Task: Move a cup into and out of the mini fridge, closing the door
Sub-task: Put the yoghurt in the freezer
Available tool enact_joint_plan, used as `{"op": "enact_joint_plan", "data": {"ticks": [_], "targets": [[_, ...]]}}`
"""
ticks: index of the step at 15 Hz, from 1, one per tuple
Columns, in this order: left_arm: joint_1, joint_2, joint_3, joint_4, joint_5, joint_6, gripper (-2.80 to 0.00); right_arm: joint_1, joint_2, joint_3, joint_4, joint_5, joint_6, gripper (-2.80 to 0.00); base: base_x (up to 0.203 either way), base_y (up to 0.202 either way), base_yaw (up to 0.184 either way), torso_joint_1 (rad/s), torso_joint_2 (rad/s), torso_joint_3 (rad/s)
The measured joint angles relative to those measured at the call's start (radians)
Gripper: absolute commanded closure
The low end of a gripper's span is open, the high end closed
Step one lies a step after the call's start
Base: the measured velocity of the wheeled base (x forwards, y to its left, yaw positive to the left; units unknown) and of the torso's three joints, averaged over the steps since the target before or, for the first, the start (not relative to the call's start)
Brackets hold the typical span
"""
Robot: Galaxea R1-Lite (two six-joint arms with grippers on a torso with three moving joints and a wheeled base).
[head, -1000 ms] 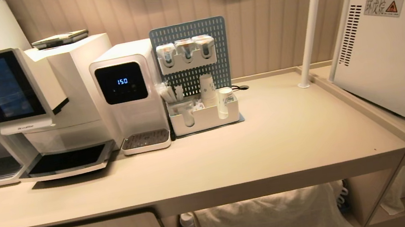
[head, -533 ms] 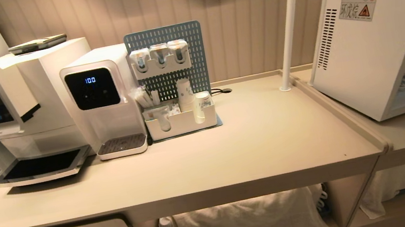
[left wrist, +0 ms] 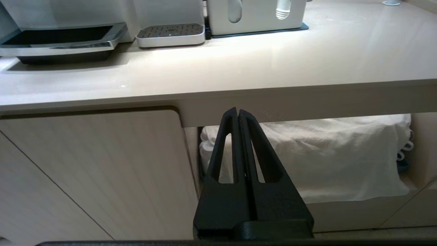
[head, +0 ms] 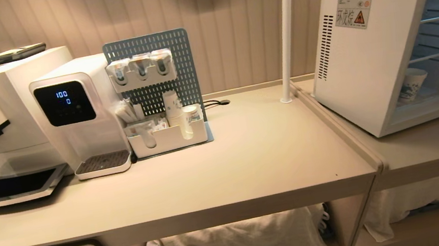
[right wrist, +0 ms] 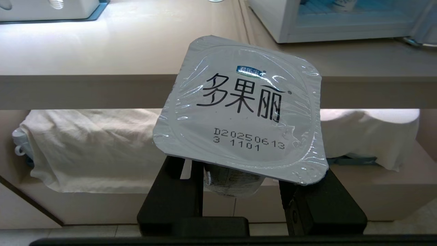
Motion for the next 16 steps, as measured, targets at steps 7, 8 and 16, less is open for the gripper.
{"op": "enact_joint_plan", "data": {"ticks": [7, 8, 16], "targets": [[0.0, 0.0, 0.0, 0.0, 0.0, -0.001, 0.0, 0.0, 0.0, 0.0, 0.0, 0.0, 0.0, 0.0, 0.0, -0.194, -0.001, 0.003, 0.0, 0.004], [0.0, 0.0, 0.0, 0.0, 0.0, -0.001, 0.0, 0.0, 0.0, 0.0, 0.0, 0.0, 0.0, 0.0, 0.0, -0.196, -0.004, 0.0, 0.0, -0.002], [0.0, 0.0, 0.0, 0.0, 0.001, -0.003, 0.0, 0.0, 0.0, 0.0, 0.0, 0.001, 0.0, 0.0, 0.0, -0.194, -0.002, 0.003, 0.0, 0.003]]}}
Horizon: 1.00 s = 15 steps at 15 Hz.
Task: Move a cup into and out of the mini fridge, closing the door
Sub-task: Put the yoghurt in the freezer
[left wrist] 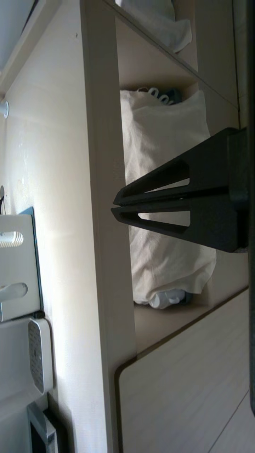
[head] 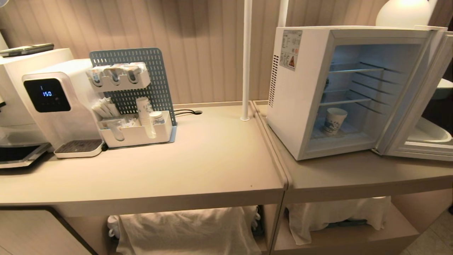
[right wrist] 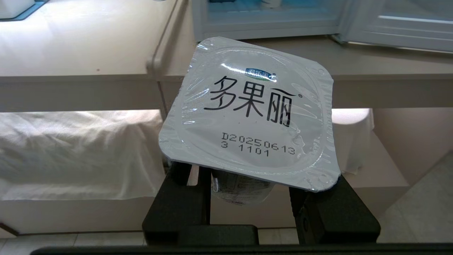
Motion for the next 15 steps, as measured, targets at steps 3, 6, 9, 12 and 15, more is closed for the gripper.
{"op": "enact_joint_plan", "data": {"ticks": [3, 6, 9, 12, 15], "targets": [[0.0, 0.0, 0.0, 0.0, 0.0, 0.0, 0.0, 0.0, 0.0, 0.0, 0.0, 0.0, 0.0, 0.0, 0.0, -0.195, -0.001, 0.001, 0.0, 0.002], [0.0, 0.0, 0.0, 0.0, 0.0, -0.002, 0.0, 0.0, 0.0, 0.0, 0.0, 0.0, 0.0, 0.0, 0.0, -0.195, -0.001, 0.005, 0.0, 0.0], [0.0, 0.0, 0.0, 0.0, 0.001, -0.003, 0.0, 0.0, 0.0, 0.0, -0.001, -0.001, 0.0, 0.0, 0.0, -0.196, 0.002, 0.005, 0.0, 0.002], [0.0, 0.0, 0.0, -0.001, 0.001, -0.003, 0.0, 0.0, 0.0, 0.001, -0.001, -0.001, 0.0, 0.0, 0.0, -0.127, -0.002, 0.002, 0.0, 0.004], [0.0, 0.0, 0.0, -0.001, 0.001, -0.003, 0.0, 0.0, 0.0, 0.001, 0.0, -0.001, 0.0, 0.0, 0.0, 0.0, 0.0, 0.0, 0.0, 0.0]]}}
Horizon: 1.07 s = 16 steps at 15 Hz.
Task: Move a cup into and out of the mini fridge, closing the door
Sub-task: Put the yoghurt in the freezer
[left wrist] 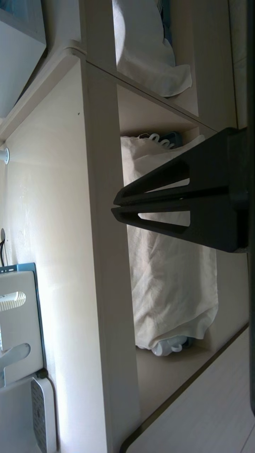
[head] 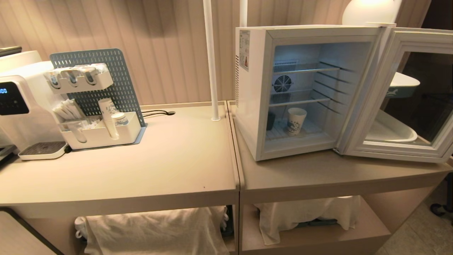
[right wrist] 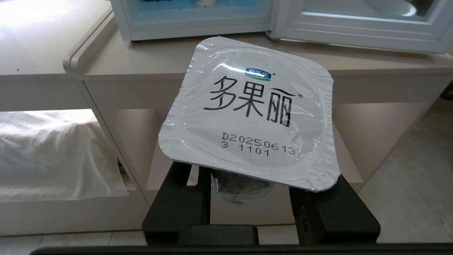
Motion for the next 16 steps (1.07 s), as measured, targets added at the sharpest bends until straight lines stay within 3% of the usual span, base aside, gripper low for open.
{"op": "enact_joint_plan", "data": {"ticks": [11, 16], "targets": [[0.0, 0.0, 0.0, -0.001, -0.001, 0.0, 0.0, 0.001, 0.0, 0.0, -0.004, 0.0, 0.001, 0.0, 0.0, 0.0, 0.0, 0.0, 0.0, 0.0], [0.0, 0.0, 0.0, -0.001, -0.001, 0.0, 0.0, 0.0, 0.0, 0.0, -0.002, 0.001, 0.001, 0.0, 0.156, 0.0, 0.0, 0.006, 0.0, 0.0]]}}
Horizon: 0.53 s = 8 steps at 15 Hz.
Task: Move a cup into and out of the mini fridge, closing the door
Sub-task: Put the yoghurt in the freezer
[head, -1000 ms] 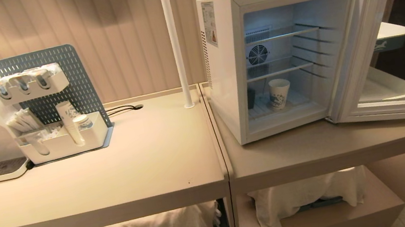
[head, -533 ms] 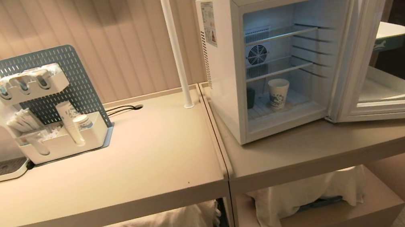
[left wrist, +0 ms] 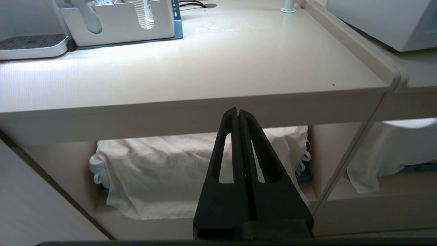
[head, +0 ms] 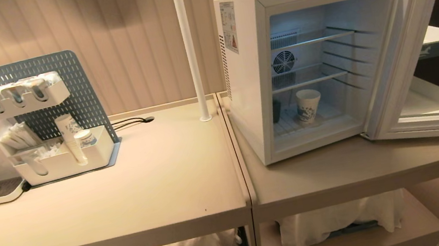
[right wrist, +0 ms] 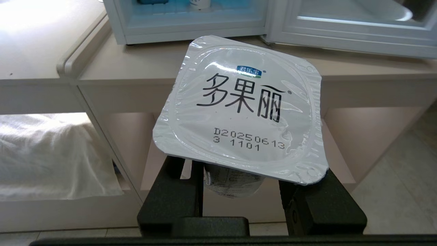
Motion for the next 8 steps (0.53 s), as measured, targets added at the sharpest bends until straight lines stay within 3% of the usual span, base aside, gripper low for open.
{"op": "enact_joint_plan", "data": {"ticks": [4, 8], "targets": [[0.0, 0.0, 0.0, -0.001, 0.002, -0.013, 0.0, 0.0, 0.0, 0.0, 0.0, -0.001, 0.0, 0.0, 0.161, 0.0, -0.001, 0.003, 0.01, 0.003], [0.0, 0.0, 0.0, -0.002, 0.002, -0.015, 0.0, 0.0, 0.0, -0.001, -0.008, -0.001, 0.003, 0.0, 0.0, 0.0, 0.0, 0.0, 0.0, 0.0]]}}
